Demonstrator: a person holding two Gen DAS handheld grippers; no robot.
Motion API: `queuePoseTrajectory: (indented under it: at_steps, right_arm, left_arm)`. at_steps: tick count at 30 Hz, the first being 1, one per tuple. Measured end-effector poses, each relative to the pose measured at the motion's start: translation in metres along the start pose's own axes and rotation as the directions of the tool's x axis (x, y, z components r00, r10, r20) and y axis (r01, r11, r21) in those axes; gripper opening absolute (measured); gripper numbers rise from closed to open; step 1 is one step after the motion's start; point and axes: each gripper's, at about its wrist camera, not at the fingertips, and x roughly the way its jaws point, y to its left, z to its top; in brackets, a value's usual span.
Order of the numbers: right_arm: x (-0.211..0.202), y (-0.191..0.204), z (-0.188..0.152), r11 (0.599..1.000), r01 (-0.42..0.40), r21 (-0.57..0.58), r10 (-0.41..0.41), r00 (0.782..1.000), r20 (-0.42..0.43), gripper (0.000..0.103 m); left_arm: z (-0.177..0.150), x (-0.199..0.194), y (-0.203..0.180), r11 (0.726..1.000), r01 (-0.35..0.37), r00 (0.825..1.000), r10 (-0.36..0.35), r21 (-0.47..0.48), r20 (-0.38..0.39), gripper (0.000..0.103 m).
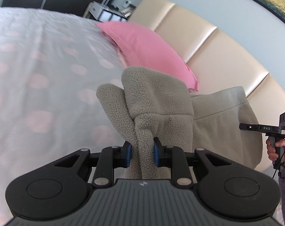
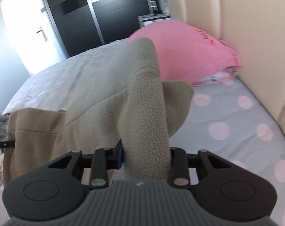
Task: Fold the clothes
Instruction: 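Carry the folded hoodie with both grippers toward the pink pillow and release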
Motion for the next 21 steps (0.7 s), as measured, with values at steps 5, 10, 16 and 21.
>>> queuePoseTrajectory:
  at_steps: [5,10,16,21]
  right_arm:
    - [0.02,-0.062,0.02,0.996,0.073,0.051,-0.073,0.997,-0.013,0.023]
    - [0.048,-0.11,0.046,0.985,0.148,0.088,-0.15,0.989,0.018,0.021]
    - [0.054,-0.136,0.102,0.965,0.25,0.072,-0.257,0.961,0.102,0.021]
    - [0.072,-0.147,0.134,0.945,0.325,0.039,-0.327,0.935,0.14,0.022]
  left_arm:
    - [0.015,0.093,-0.027,1.0,0.022,0.999,-0.021,0.012,-0.045,0.019]
    - [0.03,0.155,-0.052,0.999,0.041,0.999,-0.04,0.027,-0.017,0.019]
    - [0.048,0.201,-0.073,0.998,0.054,0.998,-0.055,0.039,0.023,0.018]
    - [0.06,0.24,-0.083,0.998,0.035,0.999,-0.037,0.053,0.033,0.018]
